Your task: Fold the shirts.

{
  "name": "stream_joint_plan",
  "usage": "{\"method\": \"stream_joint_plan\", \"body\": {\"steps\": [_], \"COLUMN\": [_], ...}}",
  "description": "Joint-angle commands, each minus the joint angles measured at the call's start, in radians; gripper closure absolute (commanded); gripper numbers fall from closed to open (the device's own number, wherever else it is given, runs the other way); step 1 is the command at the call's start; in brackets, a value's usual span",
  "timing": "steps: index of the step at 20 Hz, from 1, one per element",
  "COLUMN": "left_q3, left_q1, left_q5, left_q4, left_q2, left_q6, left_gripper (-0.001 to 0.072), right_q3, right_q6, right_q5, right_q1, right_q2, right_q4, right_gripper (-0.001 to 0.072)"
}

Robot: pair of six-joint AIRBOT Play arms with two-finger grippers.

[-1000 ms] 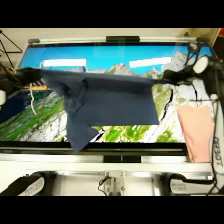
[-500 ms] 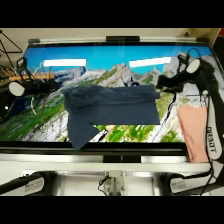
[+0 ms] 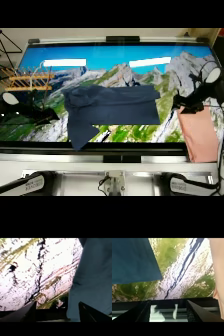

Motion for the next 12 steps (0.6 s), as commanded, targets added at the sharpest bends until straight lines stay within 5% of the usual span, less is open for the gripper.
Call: {"method": "stream_joint_plan", "body": {"steps": [1, 6, 12], "left_q3": [-0.122, -0.134, -0.133], "left_q1": [0.005, -0.071, -0.092], "left_q5": [0.138, 0.262, 0.256], "left_q4": [-0.162, -0.168, -0.167], "left_q2": [0.001, -0.024, -0.032], "left_q6": [0.040, 0.070, 0.099], "left_gripper": [0.0099, 0.0100, 0.0100], "right_q3": [-0.103, -0.126, -0.126], "right_q6": [-0.036, -0.036, -0.035], "right_q5": [-0.050, -0.154, -0.210], "right_q1": [-0.008, -0.008, -0.008], "right_q2": [0.035, 0.035, 0.035], "right_q4": [0.050, 0.078, 0.078], "right_gripper": [0.0157, 0.0157, 0.0157]}}
